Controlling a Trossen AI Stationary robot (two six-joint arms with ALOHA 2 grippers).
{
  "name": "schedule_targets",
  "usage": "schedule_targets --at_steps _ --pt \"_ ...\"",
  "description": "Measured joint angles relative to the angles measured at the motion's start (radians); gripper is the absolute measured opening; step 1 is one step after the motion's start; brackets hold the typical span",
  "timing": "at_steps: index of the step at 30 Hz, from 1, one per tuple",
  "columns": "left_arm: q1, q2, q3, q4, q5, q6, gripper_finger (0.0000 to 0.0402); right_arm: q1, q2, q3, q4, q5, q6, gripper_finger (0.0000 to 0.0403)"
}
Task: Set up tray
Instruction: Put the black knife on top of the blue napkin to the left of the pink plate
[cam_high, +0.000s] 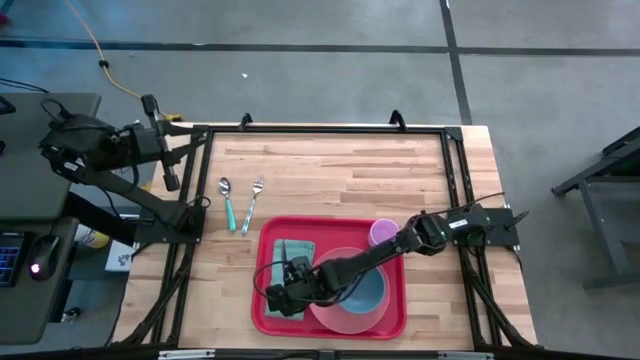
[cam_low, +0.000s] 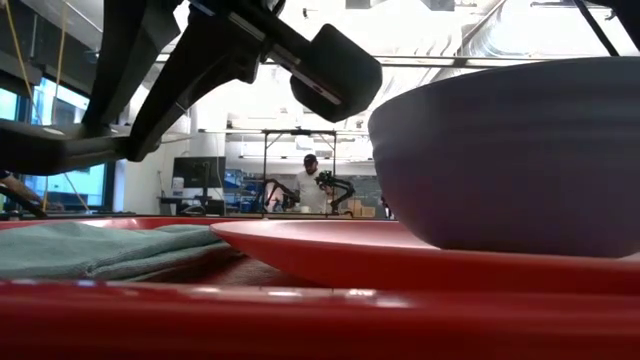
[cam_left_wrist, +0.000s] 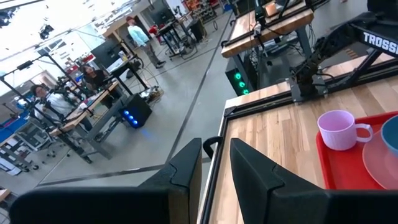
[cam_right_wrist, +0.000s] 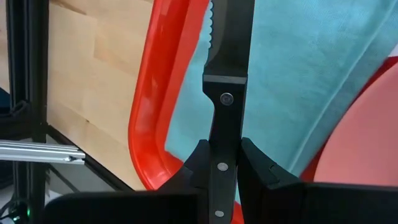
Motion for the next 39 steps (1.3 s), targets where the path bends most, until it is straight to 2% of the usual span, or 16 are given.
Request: schedule_targets --at_steps 11,30,35,39 --pt "0.000 0.000 0.000 0.000 0.000 0.028 0.0117 -0.019 0.013 0.000 -0.007 -0.077 -0.007 0.0024" --pt "0.000 0.000 0.050 -0.001 -0.001 0.031 0.0117 -0.066 0.019 0.000 -0.005 -0.118 -0.076 0.0024" --pt "0.000 0.000 0.058 -0.005 -0.002 0.031 0.0117 -0.066 0.065 0.000 0.045 -0.174 -0.077 0.0024" --pt "0.000 0.001 0.058 -0.027 -0.001 0.031 0.0117 -0.066 0.078 0.000 0.073 -0.179 -0.079 0.0024"
